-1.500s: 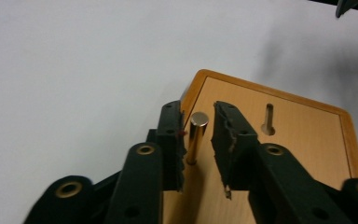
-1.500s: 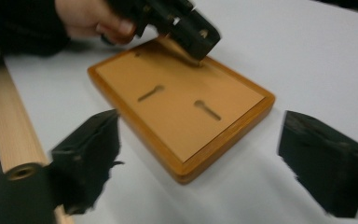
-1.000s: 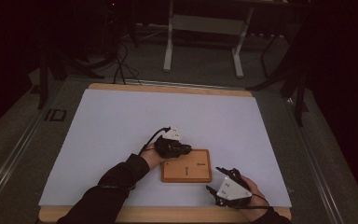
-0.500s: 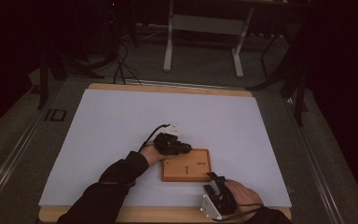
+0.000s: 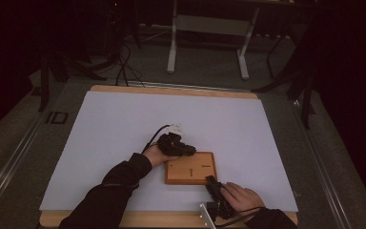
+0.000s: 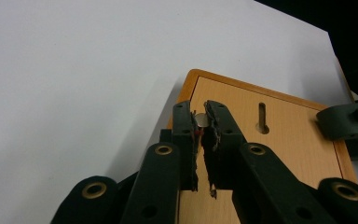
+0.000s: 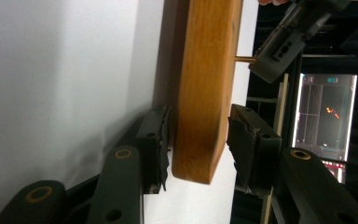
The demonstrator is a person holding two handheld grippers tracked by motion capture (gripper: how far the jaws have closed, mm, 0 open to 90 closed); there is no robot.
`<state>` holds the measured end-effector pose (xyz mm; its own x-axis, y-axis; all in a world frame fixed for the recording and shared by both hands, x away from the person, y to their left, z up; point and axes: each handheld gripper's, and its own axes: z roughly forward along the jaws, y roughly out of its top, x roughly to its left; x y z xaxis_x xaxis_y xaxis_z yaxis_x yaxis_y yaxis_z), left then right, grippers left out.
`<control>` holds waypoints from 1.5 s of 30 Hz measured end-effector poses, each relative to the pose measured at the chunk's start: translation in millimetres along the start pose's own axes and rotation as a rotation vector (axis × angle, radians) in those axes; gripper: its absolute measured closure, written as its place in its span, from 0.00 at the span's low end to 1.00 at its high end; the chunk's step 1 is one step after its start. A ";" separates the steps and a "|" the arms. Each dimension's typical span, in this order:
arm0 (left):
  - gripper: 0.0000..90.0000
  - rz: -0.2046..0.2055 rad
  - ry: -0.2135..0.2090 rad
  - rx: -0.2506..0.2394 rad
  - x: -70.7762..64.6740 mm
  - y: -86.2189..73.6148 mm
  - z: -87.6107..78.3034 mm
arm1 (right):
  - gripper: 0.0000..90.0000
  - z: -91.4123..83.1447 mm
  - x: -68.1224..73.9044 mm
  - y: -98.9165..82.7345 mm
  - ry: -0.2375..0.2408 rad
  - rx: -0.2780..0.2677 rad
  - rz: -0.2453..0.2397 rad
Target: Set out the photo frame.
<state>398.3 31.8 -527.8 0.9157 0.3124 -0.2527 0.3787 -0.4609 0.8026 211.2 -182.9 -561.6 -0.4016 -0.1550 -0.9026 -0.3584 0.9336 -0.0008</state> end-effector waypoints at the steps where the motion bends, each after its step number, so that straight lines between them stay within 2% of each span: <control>1: 0.93 0.005 0.002 0.002 -0.2 0.2 -0.1 | 0.65 1.6 1.1 0.3 -0.014 0.002 -0.014; 7: 0.93 0.005 0.012 0.009 -1.0 1.0 0.0 | 0.72 7.0 1.9 -0.8 -0.019 0.016 -0.024; 12: 0.93 -0.018 0.015 0.008 0.9 2.0 -0.1 | 0.74 6.5 0.1 -3.9 -0.036 0.022 0.003; 18: 0.91 -0.014 0.020 0.012 0.2 3.2 -1.2 | 0.75 5.0 -7.2 -4.7 -0.011 0.014 0.016; 20: 0.87 0.009 0.048 0.014 -3.0 3.5 -3.5 | 0.75 4.8 -8.8 -5.1 -0.001 0.012 0.018; 22: 0.79 0.023 0.059 0.008 -5.2 4.2 -7.9 | 0.75 4.0 -12.0 -4.9 0.012 0.008 0.025; 23: 0.78 0.029 0.077 0.004 -6.3 4.9 -10.5 | 0.75 3.6 -13.7 -4.7 0.020 0.009 0.028; 25: 0.69 0.046 0.116 -0.004 -9.8 5.8 -15.8 | 0.75 2.2 -18.0 -4.3 0.028 0.004 0.036; 26: 0.68 0.065 0.128 -0.013 -12.6 5.9 -20.1 | 0.75 1.8 -19.9 -4.3 0.036 0.001 0.041; 28: 0.68 0.081 0.128 -0.025 -16.1 5.8 -25.5 | 0.76 1.0 -24.4 -4.8 0.042 0.000 0.041; 32: 0.66 0.085 0.130 -0.038 -19.7 3.8 -35.6 | 0.76 0.3 -32.2 -5.3 0.063 -0.005 0.066; 33: 0.66 0.082 0.138 -0.047 -20.7 0.2 -45.7 | 0.77 0.2 -35.2 -5.5 0.072 -0.006 0.072; 34: 0.66 0.081 0.149 -0.048 -20.7 -1.5 -50.1 | 0.77 0.2 -42.9 -6.3 0.101 -0.010 0.083; 38: 0.66 0.070 0.170 -0.067 -21.4 -10.9 -67.8 | 0.77 1.0 -54.3 -9.7 0.149 -0.029 0.113; 42: 0.66 0.056 0.189 -0.079 -21.4 -20.0 -81.6 | 0.77 2.5 -67.2 -11.8 0.197 -0.041 0.114; 45: 0.66 0.049 0.203 -0.082 -22.5 -25.1 -90.3 | 0.77 4.1 -79.0 -13.9 0.247 -0.046 0.139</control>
<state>356.1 111.3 -493.4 0.8836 0.4563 -0.1050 0.3149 -0.4132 0.8545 251.3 -182.4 -492.0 -0.6408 -0.1058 -0.7604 -0.3211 0.9366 0.1403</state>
